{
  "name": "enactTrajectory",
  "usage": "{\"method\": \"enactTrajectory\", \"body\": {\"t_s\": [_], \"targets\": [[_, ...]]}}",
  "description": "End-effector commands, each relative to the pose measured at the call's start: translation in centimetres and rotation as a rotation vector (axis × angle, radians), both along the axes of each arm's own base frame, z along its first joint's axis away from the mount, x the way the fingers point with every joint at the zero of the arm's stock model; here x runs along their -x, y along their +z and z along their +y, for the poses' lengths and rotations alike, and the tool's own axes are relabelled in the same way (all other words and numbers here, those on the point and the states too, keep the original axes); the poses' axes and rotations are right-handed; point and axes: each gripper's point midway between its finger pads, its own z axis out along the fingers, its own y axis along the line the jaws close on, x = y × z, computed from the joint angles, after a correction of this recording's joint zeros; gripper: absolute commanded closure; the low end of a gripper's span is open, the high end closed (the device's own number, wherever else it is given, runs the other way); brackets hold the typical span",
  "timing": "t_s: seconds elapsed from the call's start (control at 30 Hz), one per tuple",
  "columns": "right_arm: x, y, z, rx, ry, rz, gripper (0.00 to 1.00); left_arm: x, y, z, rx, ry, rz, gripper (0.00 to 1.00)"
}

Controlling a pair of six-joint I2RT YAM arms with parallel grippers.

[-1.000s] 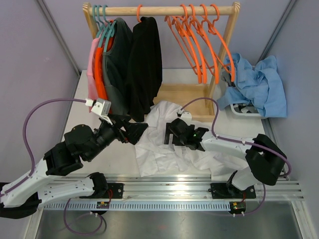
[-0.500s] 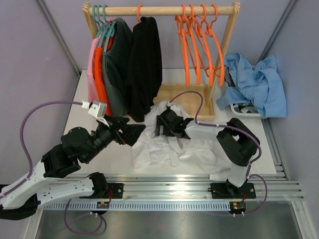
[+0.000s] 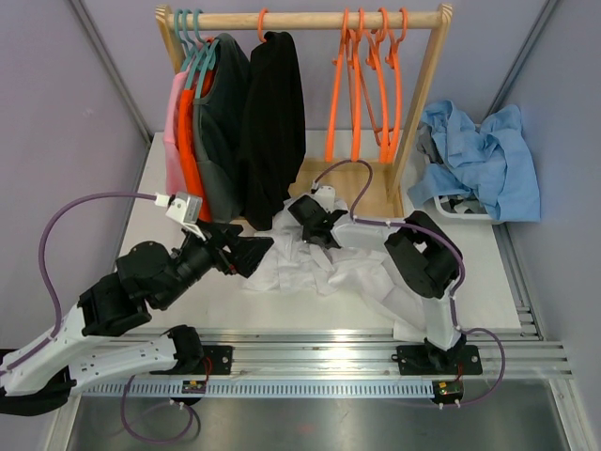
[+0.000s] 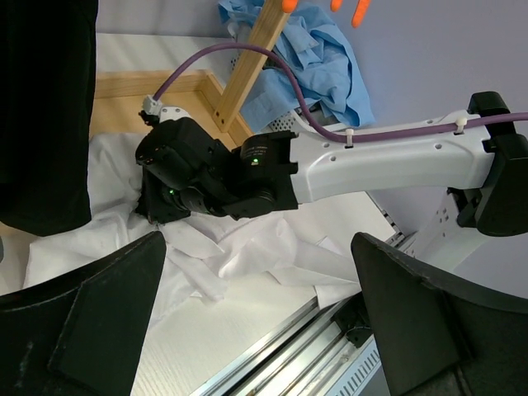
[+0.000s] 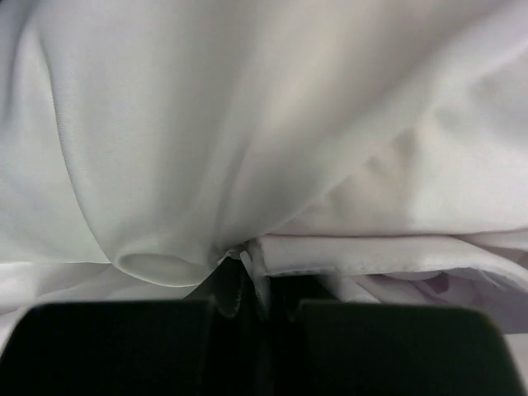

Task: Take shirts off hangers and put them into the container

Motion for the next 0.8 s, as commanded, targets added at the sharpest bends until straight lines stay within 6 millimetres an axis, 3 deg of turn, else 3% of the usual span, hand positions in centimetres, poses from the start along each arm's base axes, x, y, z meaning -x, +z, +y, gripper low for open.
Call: {"method": "enactTrajectory", "body": {"t_s": [0.0,0.13,0.23,0.27,0.33,0.37,0.43,0.47,0.6,0.63,0.73,0.77], "targets": [[2.4,-4.9,-6.7,0.145,-0.131,0.087,1.0,-0.2,0.6,0.7,0.036,0.03,-0.006,0.01],[4.0,-2.2,-10.2,0.19,-0.212,0.045,1.0,-0.3,0.7,0.5,0.03,0.03,-0.008,0.01],[5.4,1.7,-14.1,0.237,-0.324,-0.037,1.0,-0.4,0.8,0.2,0.021,0.027,-0.011,0.01],[5.6,4.3,-15.0,0.2,-0.365,-0.093,1.0,-0.4,0.7,0.0,0.012,0.022,-0.009,0.01],[6.0,7.4,-17.6,0.237,-0.421,-0.163,1.0,-0.5,0.7,-0.2,0.003,0.021,-0.011,0.01],[5.9,10.6,-18.2,0.184,-0.449,-0.227,1.0,-0.4,0.8,-0.4,0.002,0.012,-0.012,0.01],[5.9,14.4,-20.9,0.212,-0.517,-0.317,1.0,-0.5,0.7,-0.8,-0.007,0.006,-0.007,0.01],[5.8,17.8,-22.0,0.179,-0.545,-0.378,1.0,-0.5,0.8,-0.9,-0.005,0.001,-0.007,0.01],[5.3,26.4,-27.9,0.2,-0.703,-0.573,1.0,-0.4,0.8,-1.4,-0.008,-0.015,-0.001,0.01],[5.5,28.6,-30.7,0.234,-0.76,-0.605,1.0,-0.4,0.8,-1.6,-0.009,-0.02,-0.002,0.01],[4.4,33.1,-34.0,0.187,-0.852,-0.708,1.0,-0.3,1.0,-1.8,-0.005,-0.027,0.0,0.01],[4.5,33.9,-36.3,0.217,-0.914,-0.714,1.0,-0.3,1.1,-1.8,-0.002,-0.029,0.001,0.01]]}}
